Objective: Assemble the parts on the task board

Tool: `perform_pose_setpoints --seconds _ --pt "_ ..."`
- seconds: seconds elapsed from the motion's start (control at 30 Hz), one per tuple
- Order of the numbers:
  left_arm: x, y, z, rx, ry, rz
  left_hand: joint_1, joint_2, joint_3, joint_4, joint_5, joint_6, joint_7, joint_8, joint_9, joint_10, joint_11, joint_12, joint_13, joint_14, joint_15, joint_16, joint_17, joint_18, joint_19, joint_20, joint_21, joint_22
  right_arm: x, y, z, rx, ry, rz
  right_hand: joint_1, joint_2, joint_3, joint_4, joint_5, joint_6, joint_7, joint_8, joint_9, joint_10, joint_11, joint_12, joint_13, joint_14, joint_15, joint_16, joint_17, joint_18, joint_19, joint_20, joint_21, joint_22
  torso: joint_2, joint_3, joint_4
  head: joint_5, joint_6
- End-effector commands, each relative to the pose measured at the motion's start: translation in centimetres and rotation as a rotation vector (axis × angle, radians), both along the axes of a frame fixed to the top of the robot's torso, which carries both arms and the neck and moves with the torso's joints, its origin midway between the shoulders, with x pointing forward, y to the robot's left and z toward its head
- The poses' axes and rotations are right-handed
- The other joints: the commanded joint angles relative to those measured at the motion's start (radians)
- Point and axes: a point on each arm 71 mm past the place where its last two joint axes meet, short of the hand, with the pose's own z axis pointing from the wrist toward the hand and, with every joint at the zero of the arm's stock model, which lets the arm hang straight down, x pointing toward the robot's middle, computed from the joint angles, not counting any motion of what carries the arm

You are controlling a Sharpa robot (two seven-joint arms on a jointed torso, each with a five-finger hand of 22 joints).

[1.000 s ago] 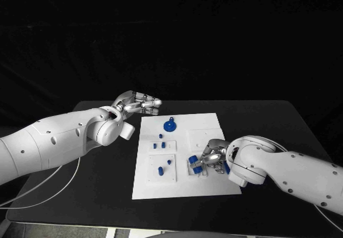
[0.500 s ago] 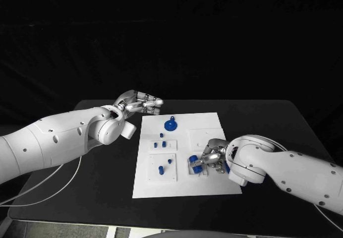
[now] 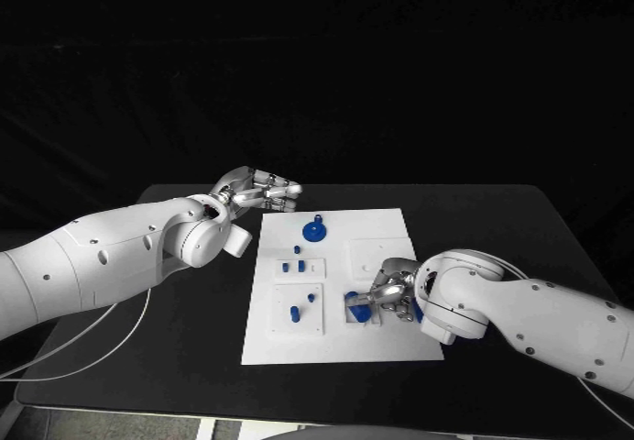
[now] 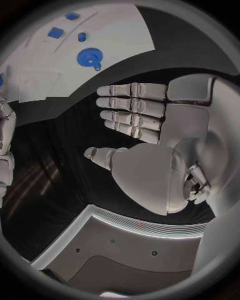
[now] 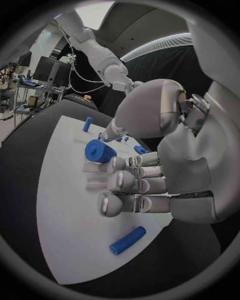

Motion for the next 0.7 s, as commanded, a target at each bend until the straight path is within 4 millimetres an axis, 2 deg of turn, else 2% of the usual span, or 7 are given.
perform_pose_setpoints --seconds 0.03,0.07,0.23,0.53,0.7 --pt "-0.05 -0.29 0.08 -0.003 -0.002 -0.017 0.001 -0.009 0.0 0.006 -0.003 -0.003 0.0 0.002 0.0 -0.005 0.004 -0.002 0.0 -0.004 0.0 -0.006 0.0 -0.01 0.002 0.005 0.006 -0.003 -0.07 0.24 -0.2 -0.014 0.011 0.003 0.02 -0.006 -0.064 0.048 -0.003 -0.007 0.002 -0.003 -0.002 0.001 0.004 -0.007 -0.001 0.0 -0.01 -0.006 0.002 0.0 0.05 -0.002 -0.008 -0.002 0.0 0.0 0.0006 -0.001 0.0" --pt "-0.05 -0.3 0.08 -0.003 -0.001 -0.017 0.001 -0.009 0.0 0.006 -0.003 -0.003 0.0 0.002 0.0 -0.005 0.004 -0.002 0.0 -0.004 0.0 -0.006 0.0 -0.01 0.002 0.005 0.006 -0.003 -0.06 0.27 -0.25 -0.014 0.01 0.003 0.044 -0.007 -0.085 0.072 -0.002 -0.008 0.002 -0.002 -0.002 0.001 0.004 -0.01 0.0 0.0 -0.01 -0.009 0.003 -0.001 0.05 -0.002 -0.009 -0.002 0.0 0.0 0.0006 -0.001 0.0" --pt "-0.05 -0.3 0.08 -0.002 -0.001 -0.016 0.001 -0.009 0.0 0.006 -0.003 -0.003 0.0 0.002 0.0 -0.005 0.004 -0.002 0.0 -0.004 0.0 -0.006 0.0 -0.01 0.002 0.005 0.006 -0.003 -0.08 0.41 -0.49 -0.016 0.011 0.003 0.051 -0.011 -0.111 0.099 -0.003 -0.009 0.002 -0.003 -0.002 0.001 0.005 -0.014 0.002 0.001 -0.01 -0.011 0.006 -0.001 0.05 -0.003 -0.012 -0.004 0.0 -0.0003 0.0008 -0.001 -0.001" --pt "-0.03 -0.32 0.07 0.0 -0.001 -0.016 0.002 -0.01 0.0 0.007 -0.003 -0.004 0.0 0.002 0.0 -0.006 0.004 -0.002 0.0 -0.006 0.001 -0.006 0.0 -0.009 0.002 0.006 0.007 -0.004 -0.12 0.39 -0.63 -0.016 0.007 0.002 0.055 -0.011 -0.117 0.104 -0.003 -0.01 0.003 -0.003 -0.002 0.002 0.005 -0.015 0.004 0.002 -0.011 -0.014 0.008 -0.001 0.05 -0.003 -0.011 -0.004 0.0 0.0003 -0.0004 0.001 -0.001" --pt "-0.01 -0.27 0.05 0.003 -0.001 -0.017 0.002 -0.01 0.0 0.007 -0.003 -0.004 0.0 0.002 0.0 -0.006 0.004 -0.002 0.0 -0.006 0.001 -0.006 0.0 -0.009 0.002 0.006 0.007 -0.004 -0.23 0.32 -0.42 -0.002 -0.013 0.016 0.066 -0.012 -0.116 0.096 -0.003 -0.009 0.002 -0.002 -0.002 0.003 0.005 -0.016 0.006 0.002 -0.011 -0.016 0.008 0.0 0.05 -0.003 -0.012 -0.005 0.0 0.0021 0.0005 0.002 0.0"
